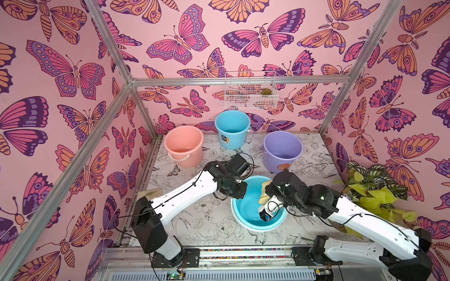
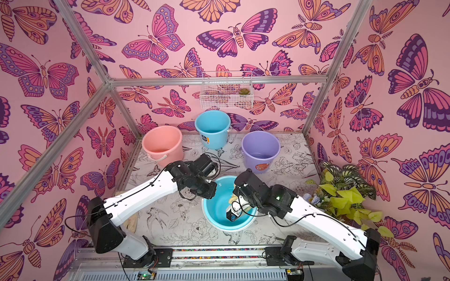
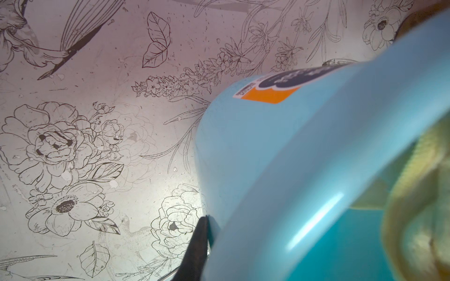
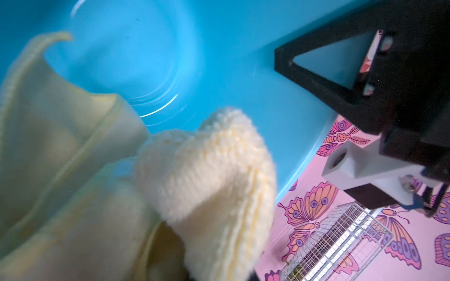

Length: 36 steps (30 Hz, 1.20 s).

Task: Wipe the inside of the bucket with a cloth
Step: Wipe the dirt from the inside of the bucket.

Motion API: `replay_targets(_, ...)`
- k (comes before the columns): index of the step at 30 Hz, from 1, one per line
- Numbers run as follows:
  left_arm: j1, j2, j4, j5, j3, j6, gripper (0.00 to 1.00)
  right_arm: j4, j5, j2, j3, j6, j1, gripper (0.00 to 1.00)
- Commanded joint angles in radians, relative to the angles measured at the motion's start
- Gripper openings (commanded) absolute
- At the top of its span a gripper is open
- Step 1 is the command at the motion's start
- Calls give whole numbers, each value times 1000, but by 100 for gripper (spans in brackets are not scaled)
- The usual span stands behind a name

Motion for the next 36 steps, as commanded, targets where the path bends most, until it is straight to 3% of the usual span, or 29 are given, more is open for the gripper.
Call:
replay_targets(1,-2,3,13,13,26,10,0,-214,-14,-34,15,175,30,0)
replay_targets(11,-2,6,13,15,41,7,0,-306,-335,-78,16,476,100,0)
replay_targets(19,-2,-6,13,13,34,3,0,31,-567,-51,-79,616,113,0)
replay_targets(23,-2,-14,13,12,30,0,0,224,-567,-12,-122,643,120,0)
replay_targets(28,-4,-15,13,16,30,1,0,416,-469,52,-140,606,120,0)
replay_targets(32,-4,-12,13,19,36,3,0,464,-376,97,-126,512,98,0)
replay_targets(36,-4,-9,13,24,42,6,0,475,-410,108,-108,433,2,0)
